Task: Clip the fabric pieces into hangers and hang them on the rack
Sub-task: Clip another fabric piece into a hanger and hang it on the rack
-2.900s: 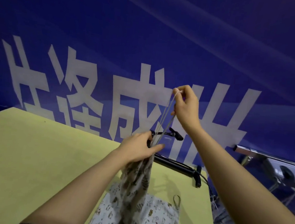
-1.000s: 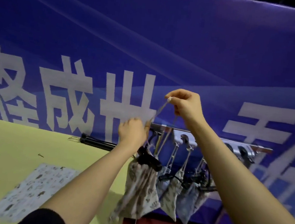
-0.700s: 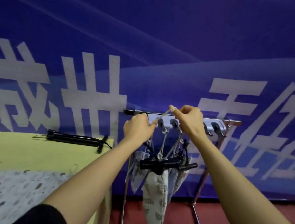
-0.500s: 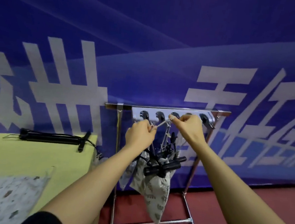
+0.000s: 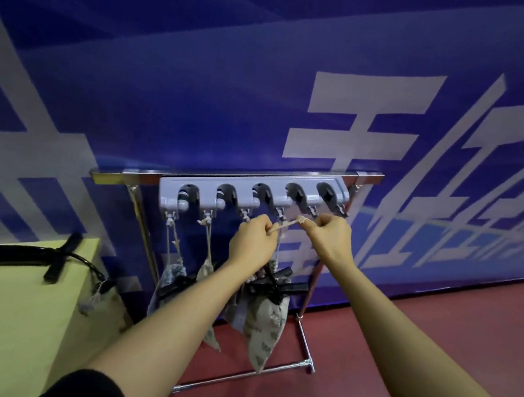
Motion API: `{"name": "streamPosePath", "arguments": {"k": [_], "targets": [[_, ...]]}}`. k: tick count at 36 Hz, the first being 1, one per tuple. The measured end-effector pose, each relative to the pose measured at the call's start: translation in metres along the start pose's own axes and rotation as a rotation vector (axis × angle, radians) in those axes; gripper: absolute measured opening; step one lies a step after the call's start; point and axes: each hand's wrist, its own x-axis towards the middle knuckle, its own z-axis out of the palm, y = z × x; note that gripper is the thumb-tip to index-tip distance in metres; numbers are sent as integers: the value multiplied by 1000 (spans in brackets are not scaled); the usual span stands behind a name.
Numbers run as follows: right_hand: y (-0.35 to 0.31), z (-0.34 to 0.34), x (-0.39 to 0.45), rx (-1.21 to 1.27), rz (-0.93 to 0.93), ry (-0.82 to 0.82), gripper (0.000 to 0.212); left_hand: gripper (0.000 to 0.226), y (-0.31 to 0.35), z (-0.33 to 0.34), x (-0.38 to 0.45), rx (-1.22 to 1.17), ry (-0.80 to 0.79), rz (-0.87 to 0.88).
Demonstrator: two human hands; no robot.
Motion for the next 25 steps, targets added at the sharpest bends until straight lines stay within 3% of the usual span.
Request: {"name": "streamPosePath", "arguments": {"k": [7,12,17,25], "targets": [[26,-12,36,64,53,-32,53,18,16,43,34,17,-25,-10],[46,-8,60,105,92,-65,34,20,33,65,59,203,59,79],[63,0,81,96,148,-71,34,21,39,77,83,438,186,183],[81,17,102,15,157,-163,35,26,36,96,93,569,201,115]]}}
